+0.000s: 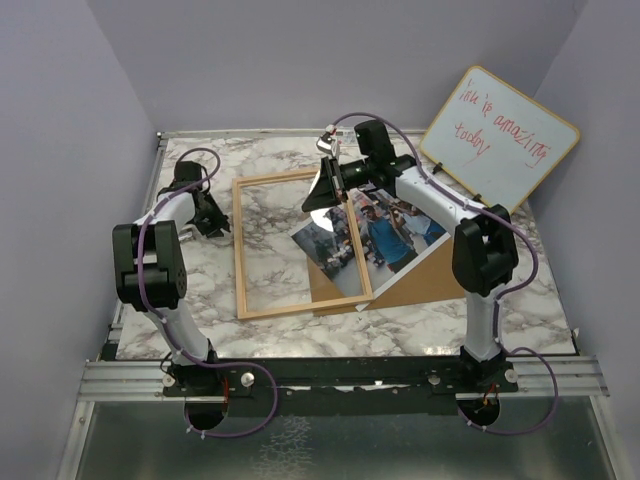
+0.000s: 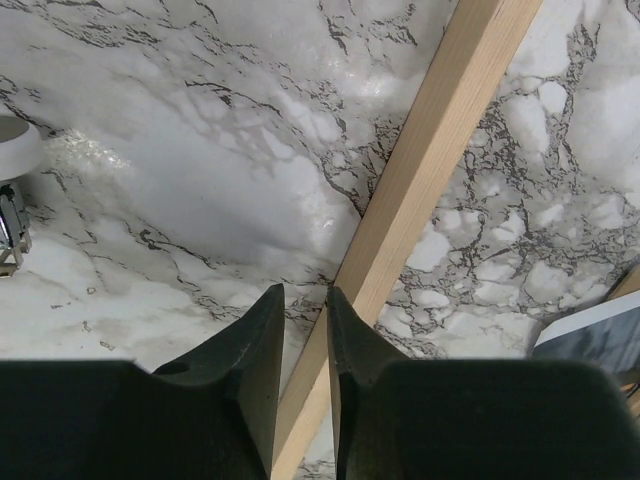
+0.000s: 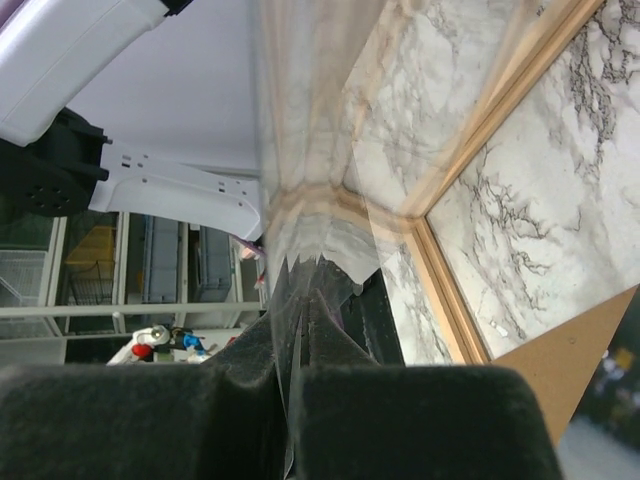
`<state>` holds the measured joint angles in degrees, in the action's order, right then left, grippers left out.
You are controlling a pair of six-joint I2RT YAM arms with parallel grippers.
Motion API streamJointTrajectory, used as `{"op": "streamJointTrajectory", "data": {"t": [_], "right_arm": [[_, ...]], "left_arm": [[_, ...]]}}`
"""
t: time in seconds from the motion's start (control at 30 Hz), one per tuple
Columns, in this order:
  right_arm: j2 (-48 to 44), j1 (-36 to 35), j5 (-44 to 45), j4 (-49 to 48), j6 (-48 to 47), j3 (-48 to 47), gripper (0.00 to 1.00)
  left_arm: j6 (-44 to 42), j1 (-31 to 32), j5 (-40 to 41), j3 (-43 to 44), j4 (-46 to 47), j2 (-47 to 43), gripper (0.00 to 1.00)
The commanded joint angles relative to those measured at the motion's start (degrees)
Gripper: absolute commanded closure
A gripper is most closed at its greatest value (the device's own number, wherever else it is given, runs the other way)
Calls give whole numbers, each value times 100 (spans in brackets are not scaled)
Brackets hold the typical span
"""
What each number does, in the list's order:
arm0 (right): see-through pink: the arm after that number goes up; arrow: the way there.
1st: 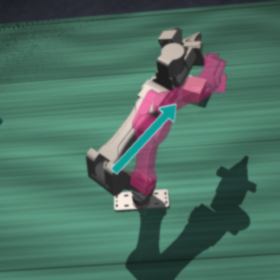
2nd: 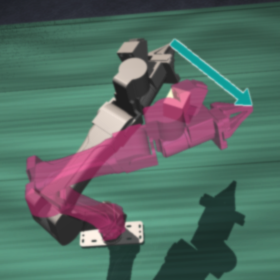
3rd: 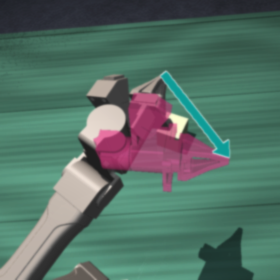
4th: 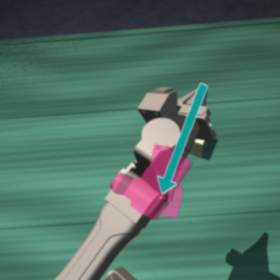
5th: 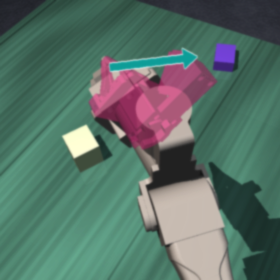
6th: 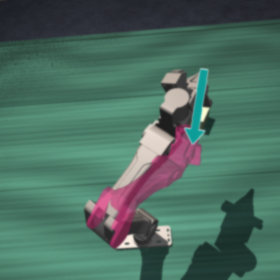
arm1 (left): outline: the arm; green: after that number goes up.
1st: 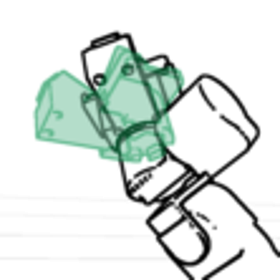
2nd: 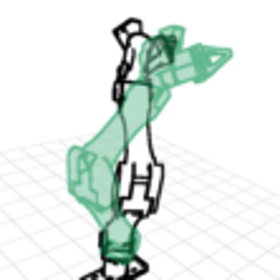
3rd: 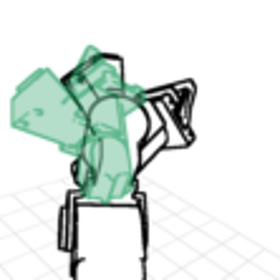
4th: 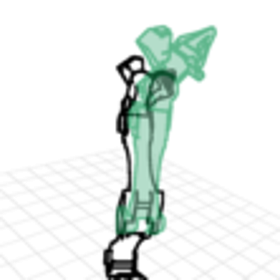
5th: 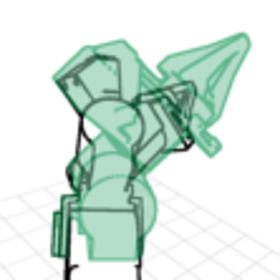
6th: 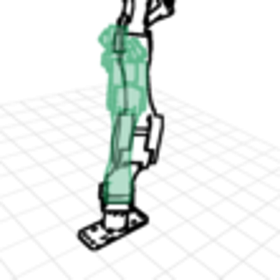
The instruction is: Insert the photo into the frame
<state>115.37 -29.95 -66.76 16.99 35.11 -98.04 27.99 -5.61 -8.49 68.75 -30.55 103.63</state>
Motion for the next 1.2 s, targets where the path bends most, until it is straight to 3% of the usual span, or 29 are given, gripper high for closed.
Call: {"op": "streamJointTrajectory", "data": {"t": [0.0, 1.17], "right_arm": [[268, -36, -68, -114, 184, -217, 99], [928, -36, -383, 46, -58, -770, 99]], "left_arm": [[-156, -87, -326, 50, 84, 154, 76], [-145, -107, -644, -28, 216, 394, 74]]}}
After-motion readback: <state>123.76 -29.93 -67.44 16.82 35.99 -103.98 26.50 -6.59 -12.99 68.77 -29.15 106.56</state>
